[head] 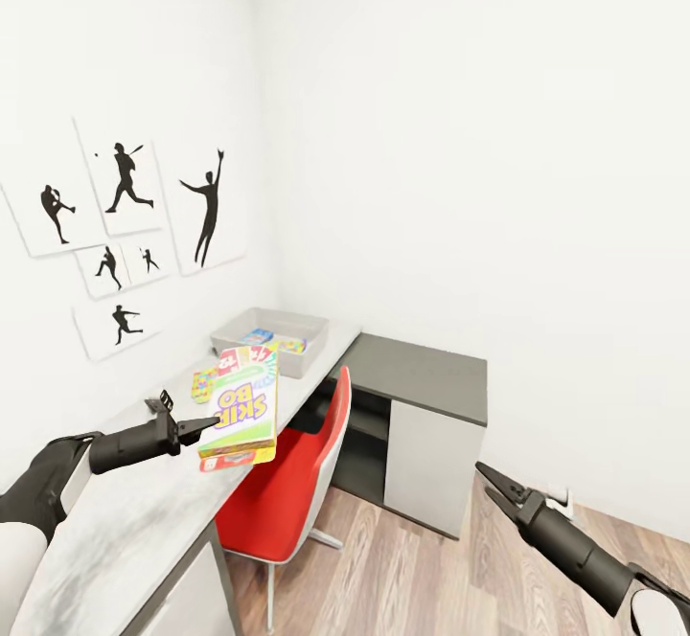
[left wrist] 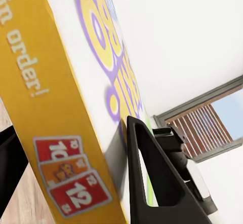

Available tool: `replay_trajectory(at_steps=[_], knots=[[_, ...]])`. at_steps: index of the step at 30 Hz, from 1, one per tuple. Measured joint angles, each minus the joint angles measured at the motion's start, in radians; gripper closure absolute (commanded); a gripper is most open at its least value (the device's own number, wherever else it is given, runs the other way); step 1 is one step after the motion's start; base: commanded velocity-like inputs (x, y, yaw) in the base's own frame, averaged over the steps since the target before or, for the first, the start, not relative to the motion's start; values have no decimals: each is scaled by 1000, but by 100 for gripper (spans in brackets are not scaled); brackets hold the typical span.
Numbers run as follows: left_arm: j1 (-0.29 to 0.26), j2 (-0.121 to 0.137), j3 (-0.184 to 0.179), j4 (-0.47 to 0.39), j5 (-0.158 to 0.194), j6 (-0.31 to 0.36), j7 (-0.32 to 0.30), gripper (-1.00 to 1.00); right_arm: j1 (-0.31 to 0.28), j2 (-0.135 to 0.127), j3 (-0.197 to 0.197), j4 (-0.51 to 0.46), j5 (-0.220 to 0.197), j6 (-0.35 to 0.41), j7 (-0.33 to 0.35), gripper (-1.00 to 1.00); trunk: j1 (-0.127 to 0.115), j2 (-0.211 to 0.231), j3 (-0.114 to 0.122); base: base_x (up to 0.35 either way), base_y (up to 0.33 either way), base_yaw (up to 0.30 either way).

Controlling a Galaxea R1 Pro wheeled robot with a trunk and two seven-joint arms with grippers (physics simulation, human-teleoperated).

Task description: Put all the toys in the child's room - the three board games (two on the bed and one on the table), the two jigsaw puzzles on the table, and the tennis ball on the table - inside the toy box on the table in the child's room.

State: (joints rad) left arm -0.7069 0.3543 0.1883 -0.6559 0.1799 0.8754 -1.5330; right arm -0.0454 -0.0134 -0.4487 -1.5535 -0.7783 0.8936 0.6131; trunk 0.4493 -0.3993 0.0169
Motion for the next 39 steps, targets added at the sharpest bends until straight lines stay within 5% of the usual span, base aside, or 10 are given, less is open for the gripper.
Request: replay_trajectory(at_steps=[14, 39], knots=[[0, -1, 0, 1, 0, 0, 0, 100, 0, 14, -39, -9, -11, 37, -36, -100, 0, 0, -2, 204, -14, 0], [0, -1, 0, 0, 2, 0, 0, 100, 0, 16, -36, -8, -10, 24, -38, -100, 0, 0, -16, 188, -222, 15]])
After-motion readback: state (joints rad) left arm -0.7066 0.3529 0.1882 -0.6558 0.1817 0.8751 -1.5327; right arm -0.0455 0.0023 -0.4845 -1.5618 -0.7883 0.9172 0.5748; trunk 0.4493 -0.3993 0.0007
